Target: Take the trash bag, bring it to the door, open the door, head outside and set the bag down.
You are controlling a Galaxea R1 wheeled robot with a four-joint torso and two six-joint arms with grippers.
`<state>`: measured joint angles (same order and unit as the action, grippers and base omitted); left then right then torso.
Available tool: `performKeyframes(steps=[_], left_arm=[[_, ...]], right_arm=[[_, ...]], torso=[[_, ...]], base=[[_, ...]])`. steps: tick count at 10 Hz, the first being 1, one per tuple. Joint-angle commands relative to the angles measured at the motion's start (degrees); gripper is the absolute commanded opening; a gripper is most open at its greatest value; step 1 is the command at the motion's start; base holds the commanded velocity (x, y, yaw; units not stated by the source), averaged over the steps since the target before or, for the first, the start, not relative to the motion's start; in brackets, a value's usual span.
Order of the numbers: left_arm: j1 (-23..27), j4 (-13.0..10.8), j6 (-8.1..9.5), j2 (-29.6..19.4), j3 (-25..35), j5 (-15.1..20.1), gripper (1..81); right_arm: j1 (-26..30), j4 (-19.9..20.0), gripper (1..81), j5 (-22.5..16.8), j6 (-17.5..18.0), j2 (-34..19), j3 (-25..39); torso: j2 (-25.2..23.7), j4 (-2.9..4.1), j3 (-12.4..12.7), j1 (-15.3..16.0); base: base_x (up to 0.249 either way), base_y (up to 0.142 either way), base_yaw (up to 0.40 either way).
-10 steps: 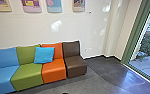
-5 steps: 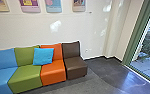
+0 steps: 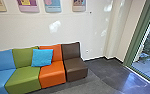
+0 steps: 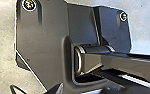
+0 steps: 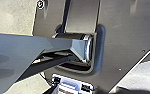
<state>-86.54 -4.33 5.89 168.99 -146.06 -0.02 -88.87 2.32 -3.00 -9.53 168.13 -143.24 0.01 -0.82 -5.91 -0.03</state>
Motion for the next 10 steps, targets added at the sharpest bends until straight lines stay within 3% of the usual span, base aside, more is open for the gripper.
performKeyframes(steps=[1, 10], left_arm=[[2.12, 0.46, -0.17, -0.49, 0.24, 3.28, 81.1], [2.12, 0.37, -0.18, -0.58, 0.24, 3.28, 81.1]], right_arm=[[1.89, -0.12, 81.1, -3.86, 0.04, -0.14, 0.43], [2.07, 0.50, 81.1, -3.94, -0.13, -1.02, 0.34]], torso=[[-0.01, 0.00, 0.00, 0.03], [-0.01, 0.00, 0.00, 0.03]], base=[[0.117, 0.000, 0.000], [0.103, 0.000, 0.000]])
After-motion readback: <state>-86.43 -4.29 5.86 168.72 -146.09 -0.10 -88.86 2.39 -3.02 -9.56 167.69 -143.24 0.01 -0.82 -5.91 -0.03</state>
